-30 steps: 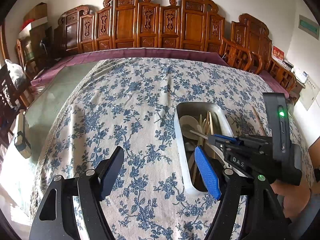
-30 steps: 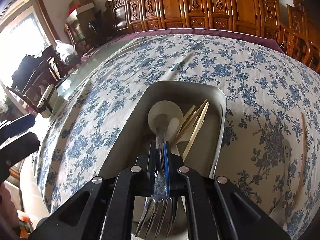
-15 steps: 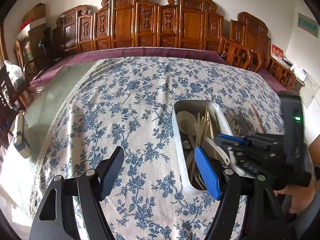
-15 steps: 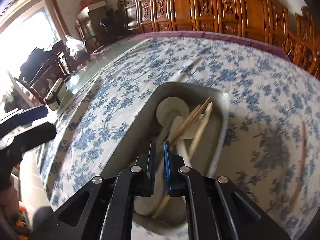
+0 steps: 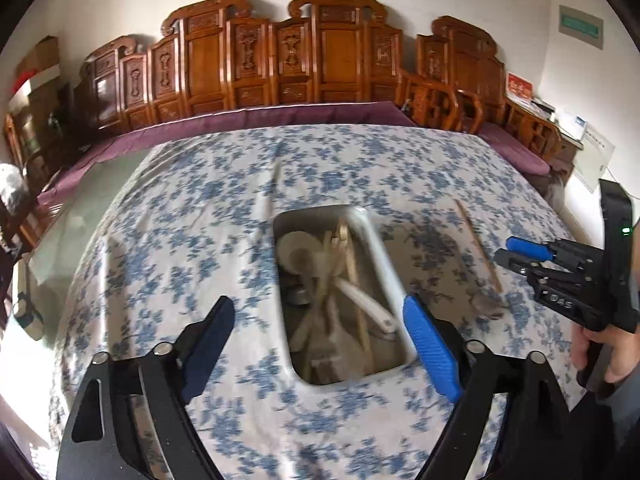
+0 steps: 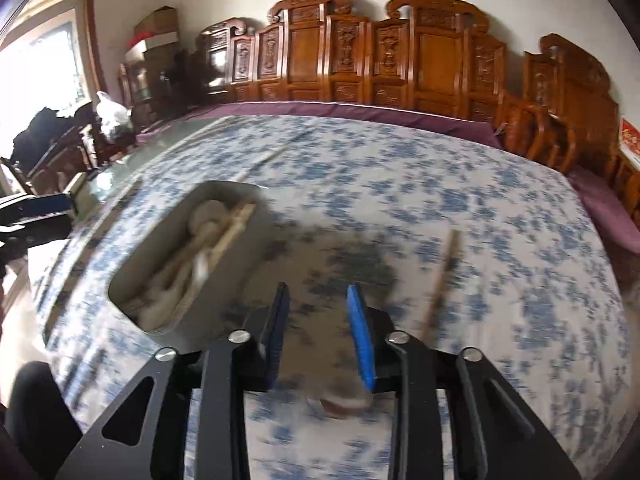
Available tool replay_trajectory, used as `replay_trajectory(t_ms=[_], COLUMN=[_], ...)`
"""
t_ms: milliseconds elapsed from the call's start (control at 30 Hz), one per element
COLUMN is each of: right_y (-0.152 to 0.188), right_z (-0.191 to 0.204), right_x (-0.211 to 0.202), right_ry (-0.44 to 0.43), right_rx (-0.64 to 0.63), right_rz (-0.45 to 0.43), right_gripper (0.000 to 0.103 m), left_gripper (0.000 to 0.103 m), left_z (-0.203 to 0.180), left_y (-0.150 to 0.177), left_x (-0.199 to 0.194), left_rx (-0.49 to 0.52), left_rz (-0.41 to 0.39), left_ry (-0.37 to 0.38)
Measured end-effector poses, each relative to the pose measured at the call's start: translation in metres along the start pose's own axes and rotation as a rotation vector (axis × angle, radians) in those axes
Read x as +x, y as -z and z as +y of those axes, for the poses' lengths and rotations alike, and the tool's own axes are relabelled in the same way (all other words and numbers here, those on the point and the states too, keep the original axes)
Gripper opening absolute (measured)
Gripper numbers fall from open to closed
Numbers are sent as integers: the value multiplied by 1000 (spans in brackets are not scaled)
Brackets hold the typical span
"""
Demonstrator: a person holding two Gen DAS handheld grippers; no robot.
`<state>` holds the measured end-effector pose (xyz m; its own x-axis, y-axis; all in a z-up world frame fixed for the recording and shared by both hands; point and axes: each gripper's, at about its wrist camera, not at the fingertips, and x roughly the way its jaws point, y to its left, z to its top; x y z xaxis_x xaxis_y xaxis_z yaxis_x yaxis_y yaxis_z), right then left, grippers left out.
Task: Organize utensils
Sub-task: 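Move the right tool toward the remaining chopstick and metal spoon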
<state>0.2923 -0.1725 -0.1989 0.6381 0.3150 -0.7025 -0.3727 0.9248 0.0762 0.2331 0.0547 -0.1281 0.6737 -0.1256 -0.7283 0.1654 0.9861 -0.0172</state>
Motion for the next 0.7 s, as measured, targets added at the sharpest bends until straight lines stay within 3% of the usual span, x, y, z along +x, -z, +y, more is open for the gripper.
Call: replay_trajectory(t_ms=[300,700], right_y=[22,26], right_z=[-54,-79], right_x=[48,90], right_ry=[96,111], right_rx=[46,18], right_rz=[94,147], right_gripper=[35,34], left_gripper=[89,89], left_z=[-57,-101], left_y=[-3,0], left_x=[28,59], left_rx=[23,46], left_rz=[36,78], left_ry=[71,80])
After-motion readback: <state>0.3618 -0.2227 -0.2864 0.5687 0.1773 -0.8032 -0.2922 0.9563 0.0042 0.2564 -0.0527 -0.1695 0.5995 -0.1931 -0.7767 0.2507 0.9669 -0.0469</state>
